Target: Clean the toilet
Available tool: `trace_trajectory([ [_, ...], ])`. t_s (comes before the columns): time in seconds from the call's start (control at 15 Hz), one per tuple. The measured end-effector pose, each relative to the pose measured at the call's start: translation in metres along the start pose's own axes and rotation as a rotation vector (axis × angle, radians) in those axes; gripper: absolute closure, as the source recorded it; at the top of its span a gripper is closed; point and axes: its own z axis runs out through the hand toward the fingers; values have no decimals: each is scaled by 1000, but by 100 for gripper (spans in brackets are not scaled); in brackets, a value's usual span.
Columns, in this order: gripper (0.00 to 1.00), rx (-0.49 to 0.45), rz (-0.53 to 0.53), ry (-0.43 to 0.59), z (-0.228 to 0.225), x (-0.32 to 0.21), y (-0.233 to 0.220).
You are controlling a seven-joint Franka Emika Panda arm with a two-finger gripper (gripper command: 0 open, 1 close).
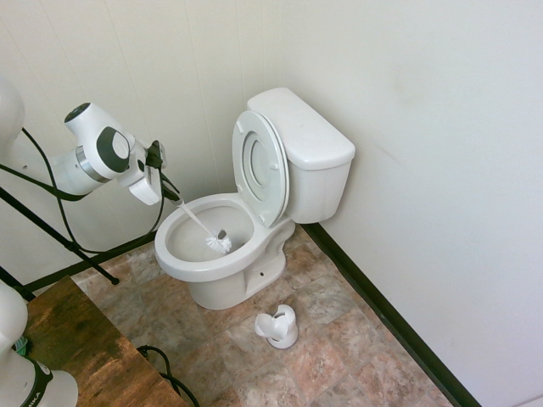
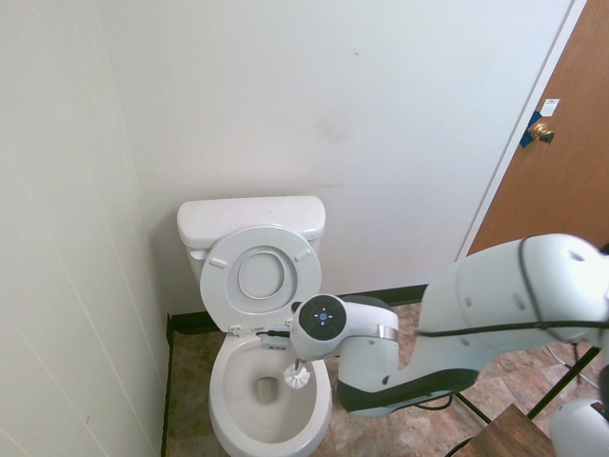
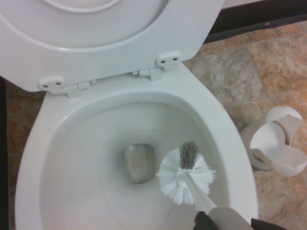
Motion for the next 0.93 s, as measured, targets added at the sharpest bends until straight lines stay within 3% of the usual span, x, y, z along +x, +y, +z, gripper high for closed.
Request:
trace_trajectory([
  [0.33, 100, 70, 64, -26, -39, 54, -8],
  [0.6, 100, 105, 162, -22, -93, 126, -16],
  [0.93, 100, 42, 194, -6, -120, 227, 45],
])
